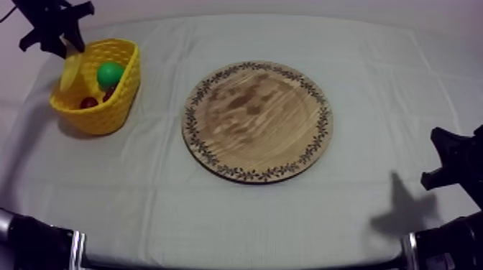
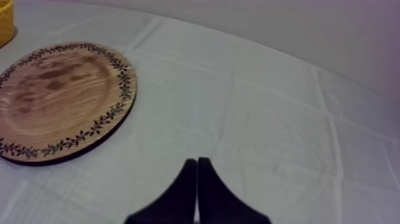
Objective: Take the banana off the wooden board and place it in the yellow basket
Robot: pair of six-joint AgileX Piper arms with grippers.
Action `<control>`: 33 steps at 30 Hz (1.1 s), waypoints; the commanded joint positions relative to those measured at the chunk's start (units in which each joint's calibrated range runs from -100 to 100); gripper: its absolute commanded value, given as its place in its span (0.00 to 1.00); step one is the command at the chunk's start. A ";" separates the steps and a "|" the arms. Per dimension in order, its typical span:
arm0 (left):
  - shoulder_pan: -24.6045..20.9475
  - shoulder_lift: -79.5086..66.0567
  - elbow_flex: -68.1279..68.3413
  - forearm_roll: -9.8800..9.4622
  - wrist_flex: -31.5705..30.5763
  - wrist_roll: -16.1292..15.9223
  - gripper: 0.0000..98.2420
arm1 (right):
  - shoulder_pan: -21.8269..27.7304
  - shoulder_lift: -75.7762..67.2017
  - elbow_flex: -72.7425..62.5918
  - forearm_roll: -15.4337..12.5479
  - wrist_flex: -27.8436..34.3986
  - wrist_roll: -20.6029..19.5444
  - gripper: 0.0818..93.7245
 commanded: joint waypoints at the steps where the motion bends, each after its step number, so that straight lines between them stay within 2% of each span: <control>1: -0.03 0.20 0.07 -0.42 0.17 -0.90 0.26 | -0.02 0.00 0.05 -0.07 0.00 -0.07 0.00; 11: 0.48 4.19 -0.54 -1.75 -0.54 -2.76 0.26 | -0.02 0.00 0.05 -0.07 0.00 -0.07 0.00; 27: 1.75 19.30 0.31 -2.04 -9.35 -5.41 0.26 | -0.02 0.00 0.05 -0.07 0.00 -0.07 0.00; 30: 1.78 20.78 -0.10 -1.99 -10.30 -5.62 0.30 | -0.02 0.00 0.05 -0.07 0.00 -0.07 0.00; 33: 1.73 21.67 -0.81 -1.90 -10.91 -5.77 0.40 | -0.02 0.00 0.05 -0.07 0.00 -0.07 0.00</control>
